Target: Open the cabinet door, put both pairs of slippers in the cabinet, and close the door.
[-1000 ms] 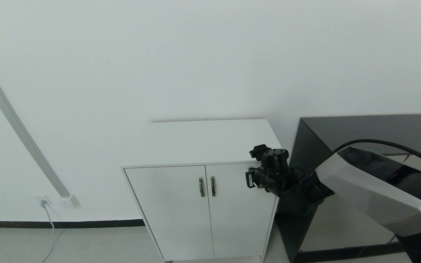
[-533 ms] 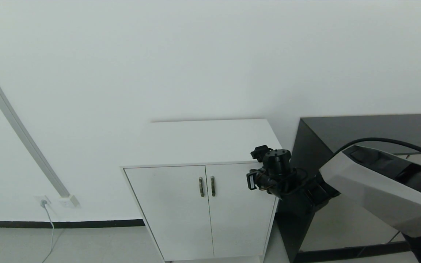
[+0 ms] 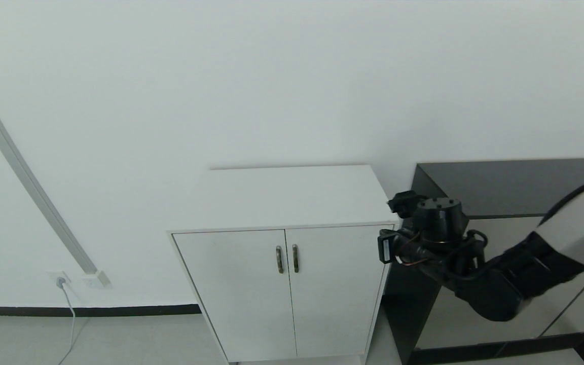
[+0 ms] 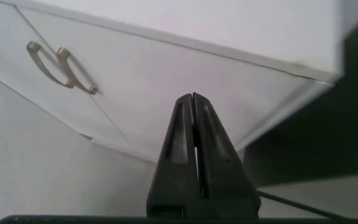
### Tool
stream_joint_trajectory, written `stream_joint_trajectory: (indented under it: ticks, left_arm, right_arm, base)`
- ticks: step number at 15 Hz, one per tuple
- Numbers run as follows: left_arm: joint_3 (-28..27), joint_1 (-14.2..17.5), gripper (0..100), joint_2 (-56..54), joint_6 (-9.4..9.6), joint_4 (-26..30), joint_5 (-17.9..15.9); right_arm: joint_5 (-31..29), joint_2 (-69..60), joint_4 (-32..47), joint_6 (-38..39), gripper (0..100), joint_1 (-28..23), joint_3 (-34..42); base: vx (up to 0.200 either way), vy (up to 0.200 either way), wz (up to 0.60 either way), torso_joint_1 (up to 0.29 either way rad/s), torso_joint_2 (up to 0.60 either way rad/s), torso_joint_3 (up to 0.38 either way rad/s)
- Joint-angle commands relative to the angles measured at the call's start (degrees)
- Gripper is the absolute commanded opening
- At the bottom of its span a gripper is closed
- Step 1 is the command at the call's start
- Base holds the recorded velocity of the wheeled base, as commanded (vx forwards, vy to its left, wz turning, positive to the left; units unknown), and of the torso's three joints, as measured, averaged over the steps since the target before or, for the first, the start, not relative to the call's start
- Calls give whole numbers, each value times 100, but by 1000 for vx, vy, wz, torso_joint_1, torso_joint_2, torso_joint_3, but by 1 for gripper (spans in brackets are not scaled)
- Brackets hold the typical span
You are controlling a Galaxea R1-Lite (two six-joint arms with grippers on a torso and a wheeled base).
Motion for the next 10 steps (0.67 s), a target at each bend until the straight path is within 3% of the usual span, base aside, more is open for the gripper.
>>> stream_joint_trajectory:
  ticks: [1, 8, 10]
  left_arm:
    - [1, 0, 0, -1, -1, 0, 2]
    - [1, 0, 0, -1, -19, 0, 2]
    - [1, 0, 0, -1, -19, 0, 2]
  right_arm:
    - [-85, -1307, -53, -3, 0, -469, 979]
    - [-410, -3196, 369, -30, 0, -2059, 2754]
    - [-410, -3653, 562, -38, 0, -2235, 3070]
  base:
    - [0, 0, 0, 0, 0, 0]
    - [0, 0, 0, 0, 0, 0]
    - [0, 0, 0, 0, 0, 0]
